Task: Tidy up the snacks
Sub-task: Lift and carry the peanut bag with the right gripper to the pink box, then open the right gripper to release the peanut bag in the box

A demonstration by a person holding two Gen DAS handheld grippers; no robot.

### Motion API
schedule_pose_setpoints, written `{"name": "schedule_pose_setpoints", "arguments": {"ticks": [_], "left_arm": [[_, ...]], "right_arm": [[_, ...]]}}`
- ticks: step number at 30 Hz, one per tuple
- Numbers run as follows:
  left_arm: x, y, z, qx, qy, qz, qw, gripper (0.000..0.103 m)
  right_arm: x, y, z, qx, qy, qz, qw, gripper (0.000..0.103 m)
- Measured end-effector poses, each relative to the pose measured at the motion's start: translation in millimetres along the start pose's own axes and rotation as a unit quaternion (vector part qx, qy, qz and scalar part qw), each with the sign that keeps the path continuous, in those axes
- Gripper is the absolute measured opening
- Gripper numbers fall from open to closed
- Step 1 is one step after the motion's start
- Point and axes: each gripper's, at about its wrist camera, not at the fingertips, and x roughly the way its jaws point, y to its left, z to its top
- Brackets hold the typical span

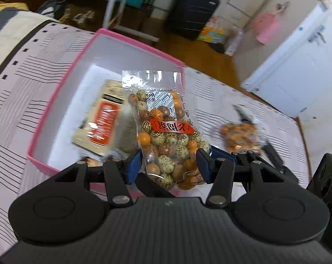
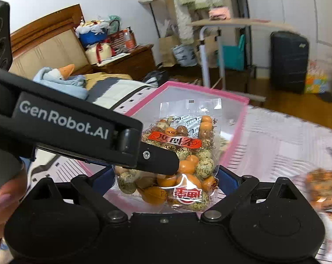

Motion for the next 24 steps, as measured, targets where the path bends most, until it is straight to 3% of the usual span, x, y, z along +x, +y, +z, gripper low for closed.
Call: {"name": "schedule_pose_setpoints", "arguments": {"ticks": [8,12,16,19,24], "left_arm": [[25.2,39.8,14.3,-0.04,0.007,0.021,0.999,0.055],[24.4,39.1,9.6,-0.024,-0.014,0.078,0.9965,0.057],[15.8,34.0,2.2,-0.021,-0.016,0.075,0.9968,0.058],[2.2,24.2,-6.0,-0.01,-0.029,0.069,0.9972,0.058],[-20.4,-2.5,-16.1,0.024,-0.039,0.047,0.9978,0.058]], "right_arm": [[49.5,10.4,10.0,-0.02,0.031,-0.008,0.999,0.099],[55.2,16.0,9.5,-0.046,0.067,-0.033,0.996,0.099],[20.0,23.0,4.9,-0.102,0.027,-0.036,0.994,0.099],[-16.0,16.1,-0.2,-0.097,-0.007,-0.035,0.995,0.099],[-69.8,-13.4,-20.9,-0.084,-0.024,-0.061,0.994,0.099]]}}
